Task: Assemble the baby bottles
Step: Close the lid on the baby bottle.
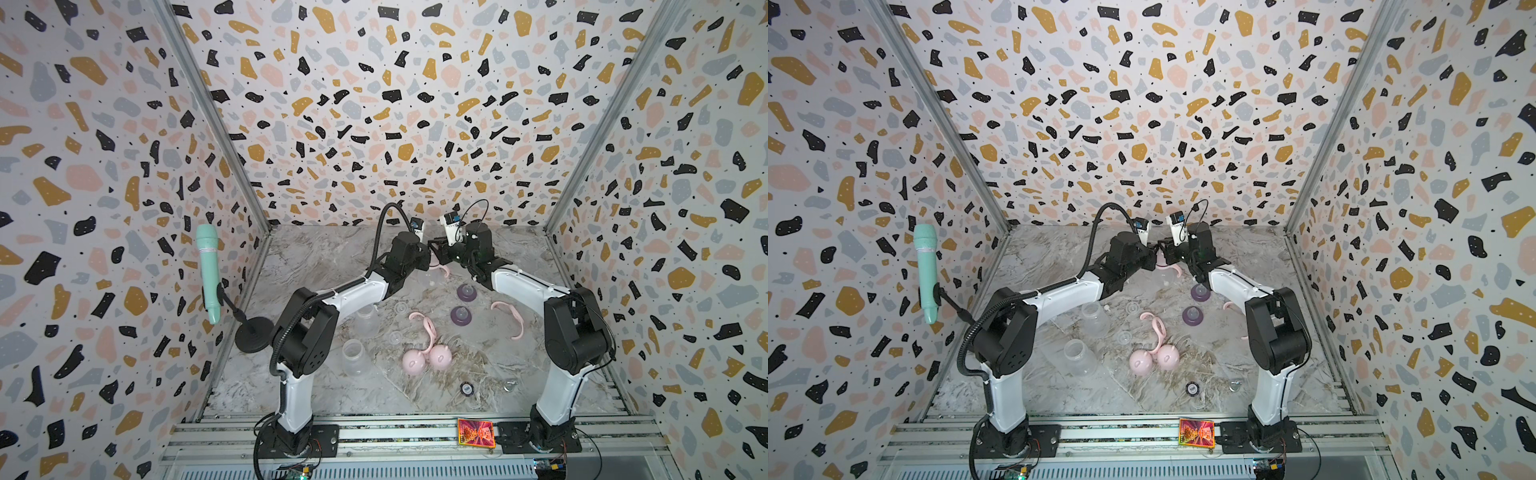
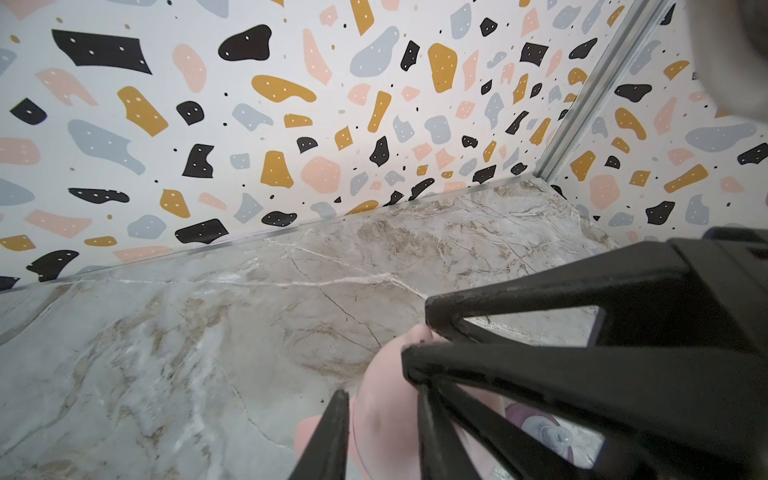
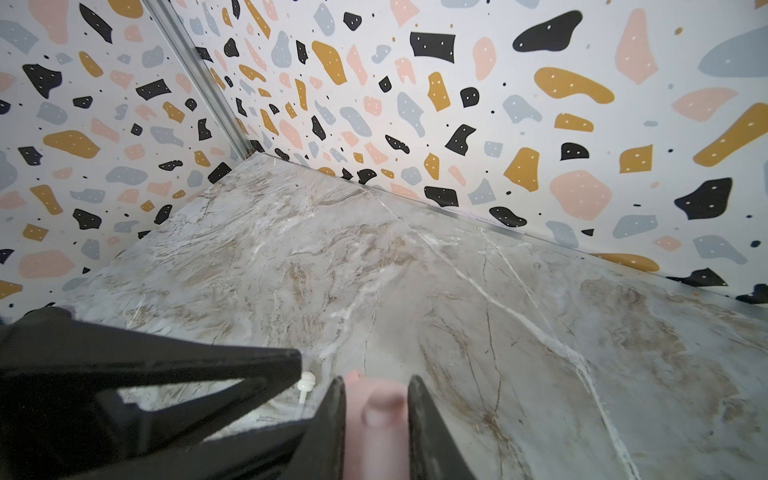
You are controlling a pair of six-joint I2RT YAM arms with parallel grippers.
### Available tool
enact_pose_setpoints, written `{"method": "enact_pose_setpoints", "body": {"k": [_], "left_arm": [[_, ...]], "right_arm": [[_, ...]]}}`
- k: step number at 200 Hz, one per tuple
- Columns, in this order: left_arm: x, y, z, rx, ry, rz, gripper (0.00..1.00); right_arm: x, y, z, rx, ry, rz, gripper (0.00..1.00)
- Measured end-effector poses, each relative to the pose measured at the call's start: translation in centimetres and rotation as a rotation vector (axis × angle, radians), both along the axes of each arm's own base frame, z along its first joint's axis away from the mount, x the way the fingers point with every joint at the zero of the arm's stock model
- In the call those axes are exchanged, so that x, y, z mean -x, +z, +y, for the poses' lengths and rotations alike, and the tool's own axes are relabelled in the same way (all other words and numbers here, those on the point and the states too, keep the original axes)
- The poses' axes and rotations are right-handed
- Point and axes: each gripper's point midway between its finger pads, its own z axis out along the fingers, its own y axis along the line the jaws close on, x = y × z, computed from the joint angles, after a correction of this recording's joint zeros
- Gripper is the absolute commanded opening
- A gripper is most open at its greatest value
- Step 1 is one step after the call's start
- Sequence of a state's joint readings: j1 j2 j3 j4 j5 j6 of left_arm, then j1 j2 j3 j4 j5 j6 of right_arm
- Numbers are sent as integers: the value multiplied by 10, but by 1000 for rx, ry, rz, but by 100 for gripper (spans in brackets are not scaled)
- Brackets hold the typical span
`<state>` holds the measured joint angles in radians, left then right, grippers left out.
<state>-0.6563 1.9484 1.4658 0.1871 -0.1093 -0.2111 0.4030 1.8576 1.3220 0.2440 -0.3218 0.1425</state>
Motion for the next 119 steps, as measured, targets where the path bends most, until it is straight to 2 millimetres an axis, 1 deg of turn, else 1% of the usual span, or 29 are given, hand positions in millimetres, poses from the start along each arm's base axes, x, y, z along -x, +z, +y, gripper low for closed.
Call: {"method": "enact_pose_setpoints", "body": {"k": [11, 31, 44, 45, 50, 51, 56, 60, 62, 75, 81, 86, 93, 106, 119], "left_arm": [[1, 2, 1, -12, -1, 11, 33], [5, 8, 5, -27, 0, 22, 42], [11, 21, 11, -30, 6, 18, 51], [12, 25, 12, -28, 6, 13, 51], [13, 31, 15, -25, 10, 7, 54], [14, 35, 17, -24, 12, 2, 55], [15, 42, 19, -19, 17, -9, 58], [19, 53, 23, -11, 20, -25, 60], [19, 54, 24, -11, 21, -27, 61], [30, 83, 40, 8, 44, -77, 67], [33, 91, 45, 11, 51, -92, 69], [39, 101, 54, 15, 65, -111, 71], [45, 109, 64, 18, 82, -126, 73], [56, 118, 83, 19, 112, -148, 74], [65, 117, 97, 13, 135, -150, 75]], "right_arm": [[0, 0, -1, 0, 5, 9, 27], [-1, 1, -4, -2, 10, 21, 27], [-1, 1, -5, -3, 14, 28, 27], [-1, 1, -5, -3, 15, 28, 27], [-1, 1, -6, -3, 17, 31, 27], [-1, 1, -6, -3, 17, 31, 27], [-1, 1, -6, -2, 19, 33, 27], [-1, 2, -6, -2, 21, 36, 27], [-1, 2, -6, -1, 23, 38, 27], [-2, 2, -7, 2, 29, 46, 27], [-2, 2, -7, 3, 30, 48, 28], [-3, 2, -7, 2, 35, 54, 28], [-3, 2, -8, 2, 37, 60, 29], [-4, 3, -9, 3, 42, 71, 29], [-7, 5, -11, 5, 42, 81, 30]]}}
